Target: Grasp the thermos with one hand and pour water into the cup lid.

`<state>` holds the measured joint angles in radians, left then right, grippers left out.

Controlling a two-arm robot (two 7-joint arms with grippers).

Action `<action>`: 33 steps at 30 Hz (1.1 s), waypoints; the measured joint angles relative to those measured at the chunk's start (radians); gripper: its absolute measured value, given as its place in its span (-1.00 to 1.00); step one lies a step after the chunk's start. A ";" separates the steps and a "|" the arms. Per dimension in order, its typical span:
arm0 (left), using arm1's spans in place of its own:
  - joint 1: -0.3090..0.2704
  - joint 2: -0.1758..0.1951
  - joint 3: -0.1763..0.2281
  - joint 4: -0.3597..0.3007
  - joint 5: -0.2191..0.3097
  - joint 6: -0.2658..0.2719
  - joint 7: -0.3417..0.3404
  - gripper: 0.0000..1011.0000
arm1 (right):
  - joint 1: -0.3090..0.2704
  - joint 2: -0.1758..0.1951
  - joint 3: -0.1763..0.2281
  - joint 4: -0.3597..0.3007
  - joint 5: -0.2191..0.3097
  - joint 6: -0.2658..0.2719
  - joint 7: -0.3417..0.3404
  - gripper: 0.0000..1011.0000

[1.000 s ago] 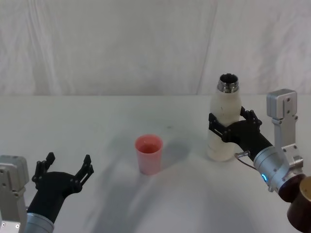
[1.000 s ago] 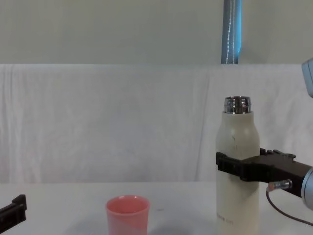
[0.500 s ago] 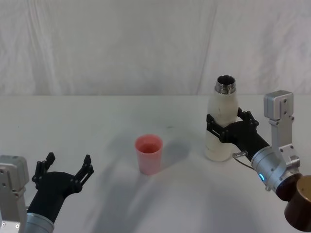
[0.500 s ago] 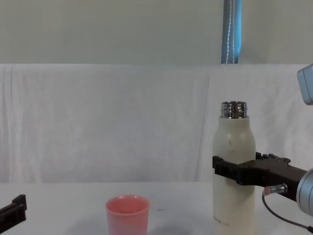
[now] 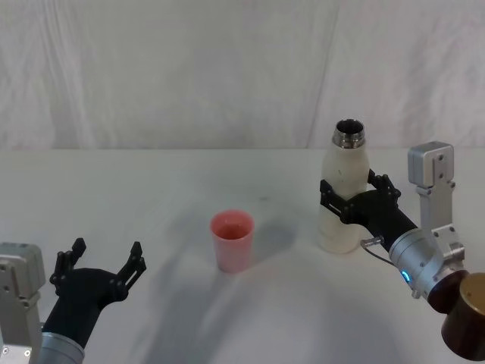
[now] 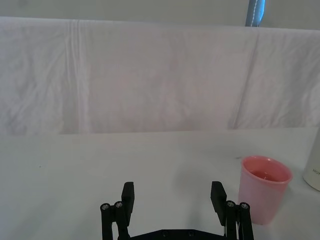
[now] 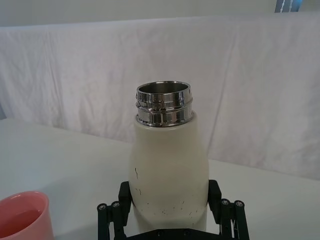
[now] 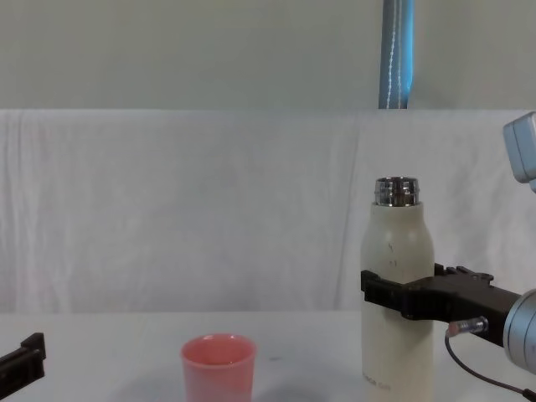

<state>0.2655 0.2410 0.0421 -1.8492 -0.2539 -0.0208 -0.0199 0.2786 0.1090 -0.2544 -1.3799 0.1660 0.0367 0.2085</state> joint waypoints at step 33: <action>0.000 0.000 0.000 0.000 0.000 0.000 0.000 0.98 | 0.006 0.003 -0.005 0.008 -0.008 0.007 -0.002 0.98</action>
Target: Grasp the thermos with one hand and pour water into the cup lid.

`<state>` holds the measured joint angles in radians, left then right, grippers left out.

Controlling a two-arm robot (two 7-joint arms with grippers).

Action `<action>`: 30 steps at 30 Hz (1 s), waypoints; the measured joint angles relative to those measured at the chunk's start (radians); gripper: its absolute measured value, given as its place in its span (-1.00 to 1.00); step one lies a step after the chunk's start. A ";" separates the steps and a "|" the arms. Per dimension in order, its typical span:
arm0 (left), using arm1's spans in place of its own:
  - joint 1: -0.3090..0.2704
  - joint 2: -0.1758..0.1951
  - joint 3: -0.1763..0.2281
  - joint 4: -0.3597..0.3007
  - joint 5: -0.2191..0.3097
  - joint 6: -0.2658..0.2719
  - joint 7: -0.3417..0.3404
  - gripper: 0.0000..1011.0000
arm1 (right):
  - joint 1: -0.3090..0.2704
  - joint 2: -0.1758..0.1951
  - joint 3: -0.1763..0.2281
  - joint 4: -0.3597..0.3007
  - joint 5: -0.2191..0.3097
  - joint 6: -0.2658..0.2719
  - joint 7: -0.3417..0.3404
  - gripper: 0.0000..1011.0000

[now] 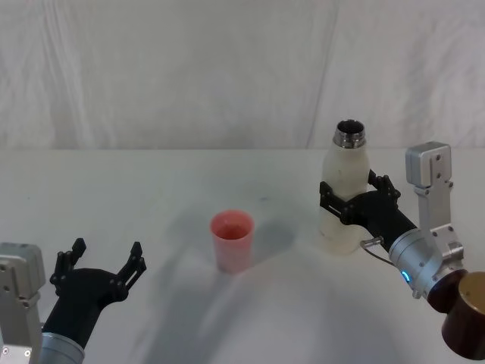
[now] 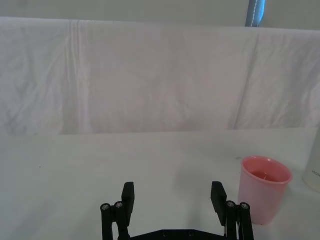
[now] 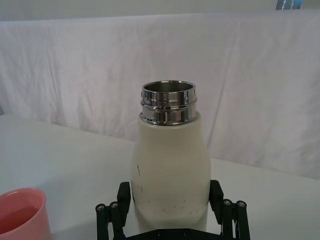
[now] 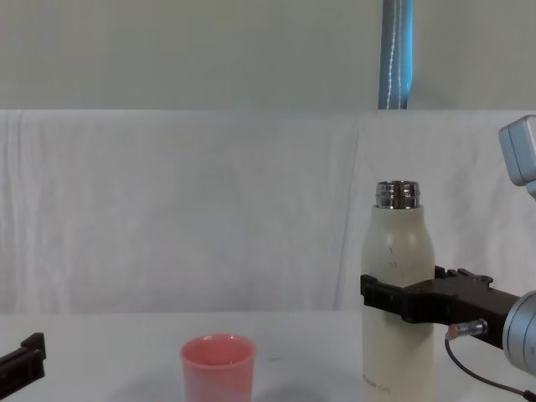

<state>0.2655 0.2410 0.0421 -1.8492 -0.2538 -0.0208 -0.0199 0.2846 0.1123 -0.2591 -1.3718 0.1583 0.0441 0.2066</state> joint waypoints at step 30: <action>0.000 0.000 0.000 0.000 0.000 0.000 0.000 0.98 | -0.009 0.001 0.003 -0.015 0.010 0.010 0.003 0.98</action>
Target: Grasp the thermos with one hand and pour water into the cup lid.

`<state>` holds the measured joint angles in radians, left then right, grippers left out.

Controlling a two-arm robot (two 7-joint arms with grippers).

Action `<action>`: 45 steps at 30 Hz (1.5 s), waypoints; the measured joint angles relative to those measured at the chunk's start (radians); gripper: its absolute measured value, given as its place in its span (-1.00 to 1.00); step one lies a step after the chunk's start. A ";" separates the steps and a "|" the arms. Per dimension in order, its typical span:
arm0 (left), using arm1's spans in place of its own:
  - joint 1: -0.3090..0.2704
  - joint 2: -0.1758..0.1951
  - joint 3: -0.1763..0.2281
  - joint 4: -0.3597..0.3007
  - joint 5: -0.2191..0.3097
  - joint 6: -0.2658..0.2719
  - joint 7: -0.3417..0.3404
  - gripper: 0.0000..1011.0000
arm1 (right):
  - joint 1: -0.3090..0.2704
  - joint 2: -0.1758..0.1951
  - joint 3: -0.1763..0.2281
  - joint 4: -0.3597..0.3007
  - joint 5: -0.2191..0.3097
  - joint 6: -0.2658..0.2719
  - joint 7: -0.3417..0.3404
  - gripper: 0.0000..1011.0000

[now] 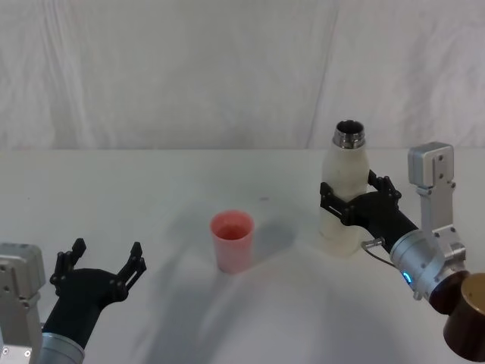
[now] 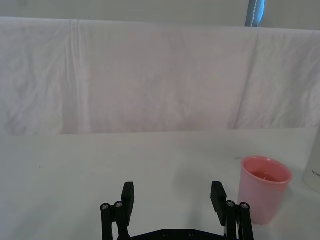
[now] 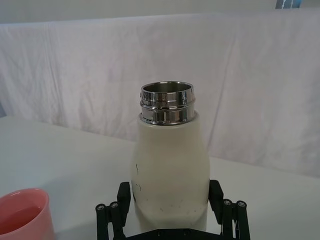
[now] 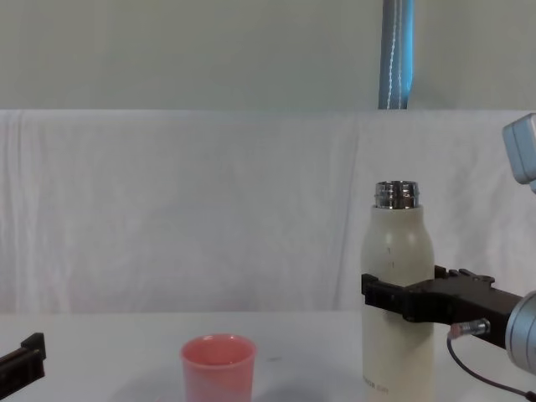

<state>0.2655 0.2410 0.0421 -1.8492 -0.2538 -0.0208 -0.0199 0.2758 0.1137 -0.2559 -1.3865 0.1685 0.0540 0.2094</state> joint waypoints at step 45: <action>0.000 0.000 0.000 0.000 0.000 0.000 0.000 0.98 | -0.155 0.070 0.053 -0.189 0.109 0.066 0.015 0.98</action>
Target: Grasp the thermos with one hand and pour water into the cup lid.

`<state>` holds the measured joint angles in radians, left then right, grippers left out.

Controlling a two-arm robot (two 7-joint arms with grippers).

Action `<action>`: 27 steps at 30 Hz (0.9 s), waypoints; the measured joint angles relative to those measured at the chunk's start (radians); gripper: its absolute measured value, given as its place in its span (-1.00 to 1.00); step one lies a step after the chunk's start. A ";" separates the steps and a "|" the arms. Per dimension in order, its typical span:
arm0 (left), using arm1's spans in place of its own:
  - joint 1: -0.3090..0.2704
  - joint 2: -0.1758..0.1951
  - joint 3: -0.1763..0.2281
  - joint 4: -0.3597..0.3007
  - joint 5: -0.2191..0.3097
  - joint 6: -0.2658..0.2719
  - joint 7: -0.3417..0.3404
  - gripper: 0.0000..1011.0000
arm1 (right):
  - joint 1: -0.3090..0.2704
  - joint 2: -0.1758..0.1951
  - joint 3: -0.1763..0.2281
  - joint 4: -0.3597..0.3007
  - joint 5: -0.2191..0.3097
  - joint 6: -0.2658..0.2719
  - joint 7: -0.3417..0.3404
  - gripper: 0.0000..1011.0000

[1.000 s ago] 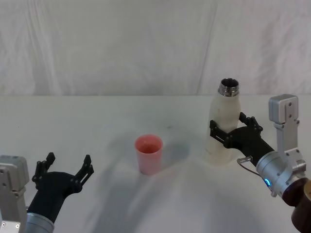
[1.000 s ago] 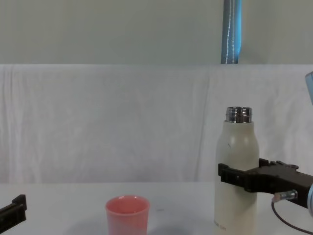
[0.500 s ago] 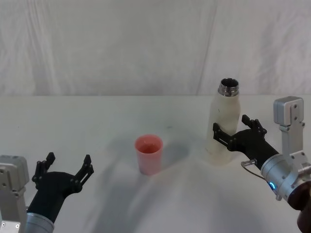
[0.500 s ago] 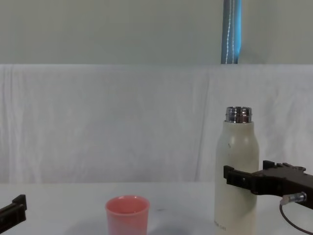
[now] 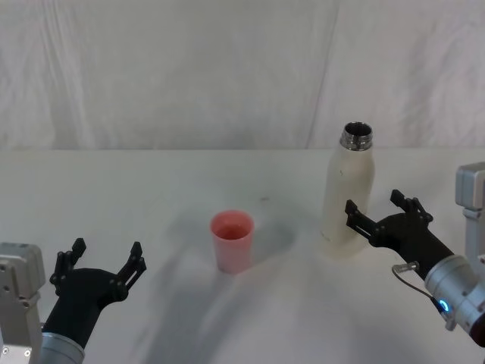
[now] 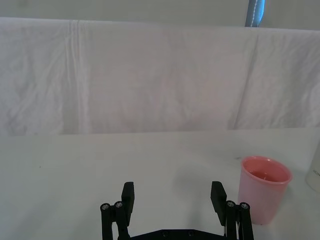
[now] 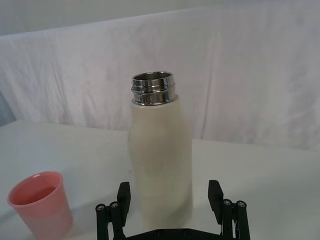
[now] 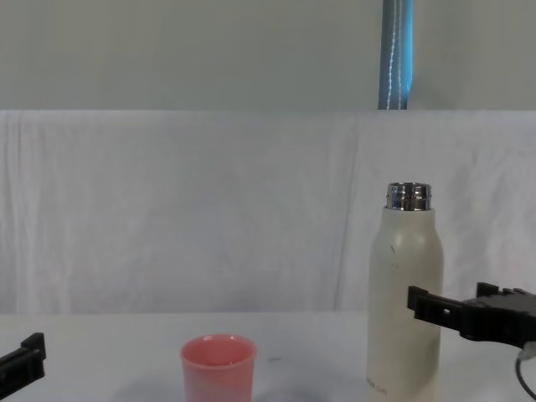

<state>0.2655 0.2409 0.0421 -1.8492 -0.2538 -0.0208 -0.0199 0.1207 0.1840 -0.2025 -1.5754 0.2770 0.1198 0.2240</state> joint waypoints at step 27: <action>0.000 0.000 0.000 0.000 0.000 0.000 0.000 0.98 | -0.080 -0.021 0.016 -0.029 -0.062 -0.183 -0.072 0.98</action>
<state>0.2655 0.2409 0.0421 -1.8492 -0.2538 -0.0208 -0.0199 0.0408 0.1627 -0.1865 -1.6049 0.2154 -0.0627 0.1517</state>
